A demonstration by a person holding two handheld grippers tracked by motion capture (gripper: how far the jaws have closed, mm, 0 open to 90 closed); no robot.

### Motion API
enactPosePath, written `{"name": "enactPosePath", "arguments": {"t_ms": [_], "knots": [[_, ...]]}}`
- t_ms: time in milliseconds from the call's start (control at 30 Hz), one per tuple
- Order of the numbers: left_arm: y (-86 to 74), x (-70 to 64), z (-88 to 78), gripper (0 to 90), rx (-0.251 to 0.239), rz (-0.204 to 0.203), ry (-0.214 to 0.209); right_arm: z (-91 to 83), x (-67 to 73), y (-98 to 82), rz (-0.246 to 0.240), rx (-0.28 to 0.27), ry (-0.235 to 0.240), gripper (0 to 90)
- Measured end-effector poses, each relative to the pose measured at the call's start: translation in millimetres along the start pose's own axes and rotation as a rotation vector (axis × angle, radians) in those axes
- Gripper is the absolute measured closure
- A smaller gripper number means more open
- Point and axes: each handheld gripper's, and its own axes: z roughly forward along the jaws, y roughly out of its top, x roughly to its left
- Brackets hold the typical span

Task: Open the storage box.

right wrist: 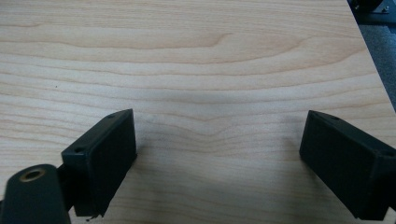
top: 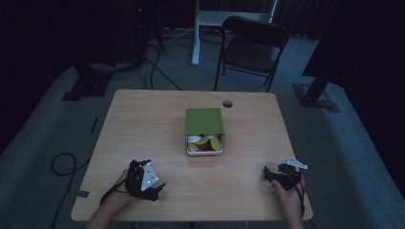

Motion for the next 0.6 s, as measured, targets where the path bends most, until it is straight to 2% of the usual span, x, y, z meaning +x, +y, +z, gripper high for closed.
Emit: {"name": "enactPosePath", "arguments": {"t_ms": [133, 167, 200, 300, 367, 433, 533, 600], "knots": [[5.2, -3.6, 2.0, 3.1, 0.000, 0.031, 0.008, 0.0, 0.0, 0.0, 0.000, 0.000, 0.000, 10.3], [12.0, -8.7, 5.9, 3.1, 0.008, 0.077, 0.018, 0.0, 0.0, 0.0, 0.000, 0.000, 0.000, 10.2], [14.2, -10.3, 7.0, 3.1, 0.008, 0.087, 0.018, 0.0, 0.0, 0.0, 0.000, 0.000, 0.000, 10.2], [18.3, -12.8, 9.3, 3.1, 0.003, 0.100, 0.019, 0.0, 0.0, 0.0, 0.000, 0.000, 0.000, 10.3], [24.2, -16.9, 12.1, 3.1, -0.004, 0.129, 0.031, 0.0, 0.0, 0.0, 0.000, 0.000, 0.000, 10.3], [26.2, -17.9, 13.0, 3.2, -0.006, 0.137, 0.032, 0.0, 0.0, 0.0, 0.000, 0.000, 0.000, 10.3], [33.2, -21.9, 15.7, 3.1, -0.015, 0.167, 0.059, 0.0, 0.0, 0.0, 0.000, 0.000, 0.000, 10.3], [36.8, -23.2, 17.2, 3.1, -0.017, 0.177, 0.055, 0.0, 0.0, 0.0, 0.000, 0.000, 0.000, 10.3]]}}
